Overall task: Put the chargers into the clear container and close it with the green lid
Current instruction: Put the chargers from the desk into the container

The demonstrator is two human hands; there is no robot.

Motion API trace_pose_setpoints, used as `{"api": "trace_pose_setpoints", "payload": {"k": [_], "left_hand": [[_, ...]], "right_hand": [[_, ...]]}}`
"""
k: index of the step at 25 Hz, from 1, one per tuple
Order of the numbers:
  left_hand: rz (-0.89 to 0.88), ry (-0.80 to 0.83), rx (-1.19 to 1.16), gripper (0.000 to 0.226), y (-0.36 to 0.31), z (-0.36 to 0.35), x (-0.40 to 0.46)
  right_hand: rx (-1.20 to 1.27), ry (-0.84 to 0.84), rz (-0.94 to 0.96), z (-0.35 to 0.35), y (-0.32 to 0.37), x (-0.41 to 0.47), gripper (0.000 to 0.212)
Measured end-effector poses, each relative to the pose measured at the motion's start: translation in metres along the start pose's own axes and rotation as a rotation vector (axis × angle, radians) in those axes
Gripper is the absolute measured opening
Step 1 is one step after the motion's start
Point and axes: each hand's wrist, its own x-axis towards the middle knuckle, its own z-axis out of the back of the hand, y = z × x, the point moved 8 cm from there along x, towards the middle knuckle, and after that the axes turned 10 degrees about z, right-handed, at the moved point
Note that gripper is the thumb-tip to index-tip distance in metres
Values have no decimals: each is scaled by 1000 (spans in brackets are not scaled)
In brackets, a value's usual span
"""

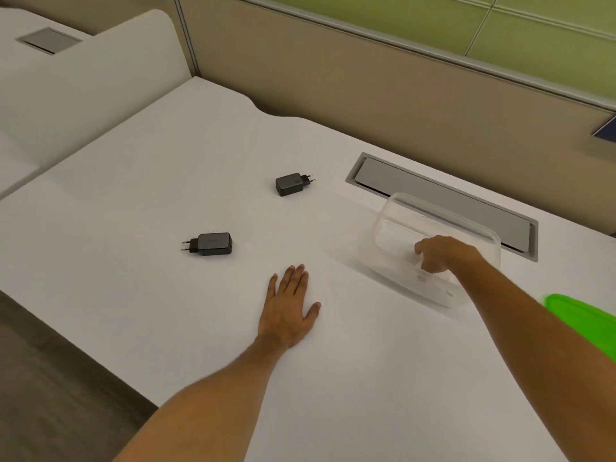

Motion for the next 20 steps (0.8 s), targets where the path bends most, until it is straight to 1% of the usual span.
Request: {"api": "trace_pose_setpoints", "payload": {"k": [2, 3, 4, 6, 7, 9, 11, 13, 16, 18, 19, 20], "left_hand": [[5, 15, 5, 72, 0, -2, 1], [11, 21, 6, 72, 0, -3, 1], [11, 23, 8, 72, 0, -3, 1], [12, 17, 10, 72, 1, -3, 1], [14, 17, 3, 72, 1, -2, 0], [9, 19, 3, 72, 1, -2, 0], [12, 22, -17, 73, 0, -1, -1], [11, 12, -20, 73, -2, 1, 1], [20, 38, -73, 73, -1, 1, -1], [62, 63, -320, 73, -2, 7, -5], [47, 21, -357, 69, -6, 18, -12], [98, -35, -376, 60, -4, 23, -10]], "right_hand": [[30, 17, -58, 27, 0, -10, 57], [24, -17, -91, 49, 2, -16, 57], [5, -85, -127, 73, 7, -23, 52], [-35, -285, -165, 124, 32, -36, 36], [-35, -377, -136, 145, 53, -39, 29], [-20, -478, -22, 168, 107, -38, 24], [-30, -493, 123, 174, 169, -30, 20], [-37, -451, 243, 166, 228, -15, 17], [-30, -391, 379, 144, 304, 5, 27], [-3, -392, 464, 130, 344, 16, 34], [8, -405, 502, 125, 360, 21, 37], [11, -423, 534, 120, 373, 25, 42]]}}
